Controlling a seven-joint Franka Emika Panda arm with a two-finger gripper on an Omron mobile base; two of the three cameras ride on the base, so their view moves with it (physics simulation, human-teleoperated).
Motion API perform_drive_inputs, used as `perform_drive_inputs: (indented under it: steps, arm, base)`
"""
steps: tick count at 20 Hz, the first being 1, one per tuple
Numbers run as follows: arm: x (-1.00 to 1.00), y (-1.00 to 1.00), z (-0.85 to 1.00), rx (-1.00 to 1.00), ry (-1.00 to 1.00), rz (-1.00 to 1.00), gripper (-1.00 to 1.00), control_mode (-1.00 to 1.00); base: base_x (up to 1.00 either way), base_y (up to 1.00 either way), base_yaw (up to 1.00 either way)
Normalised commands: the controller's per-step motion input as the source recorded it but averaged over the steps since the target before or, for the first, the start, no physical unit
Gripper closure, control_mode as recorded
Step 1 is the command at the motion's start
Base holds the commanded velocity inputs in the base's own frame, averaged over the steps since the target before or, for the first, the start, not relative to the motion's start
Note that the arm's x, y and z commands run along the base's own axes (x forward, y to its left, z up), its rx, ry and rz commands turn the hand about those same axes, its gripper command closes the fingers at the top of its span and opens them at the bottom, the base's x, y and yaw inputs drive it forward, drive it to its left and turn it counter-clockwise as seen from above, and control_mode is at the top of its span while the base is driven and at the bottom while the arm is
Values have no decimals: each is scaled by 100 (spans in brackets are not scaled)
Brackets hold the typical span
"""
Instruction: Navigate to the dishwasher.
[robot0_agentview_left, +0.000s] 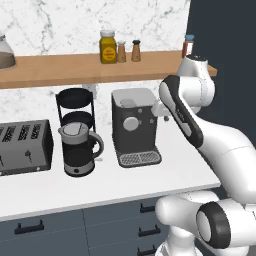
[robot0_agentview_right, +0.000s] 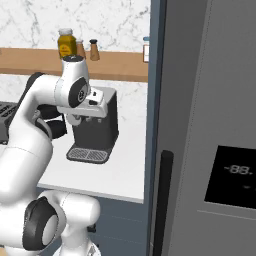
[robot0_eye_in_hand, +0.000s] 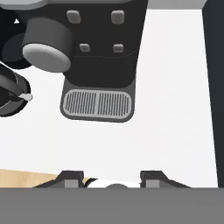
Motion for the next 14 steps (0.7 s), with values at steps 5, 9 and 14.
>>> perform_drive_inputs:
  steps: [5, 9, 14]
  arm:
    - [0, 0, 0, 0, 0, 0, -100, 100]
    - [0, 0, 0, 0, 0, 0, -100, 100]
    - [0, 0, 0, 0, 0, 0, -100, 100]
  base:
    - [0, 0, 0]
    - [0, 0, 0]
    - [0, 0, 0]
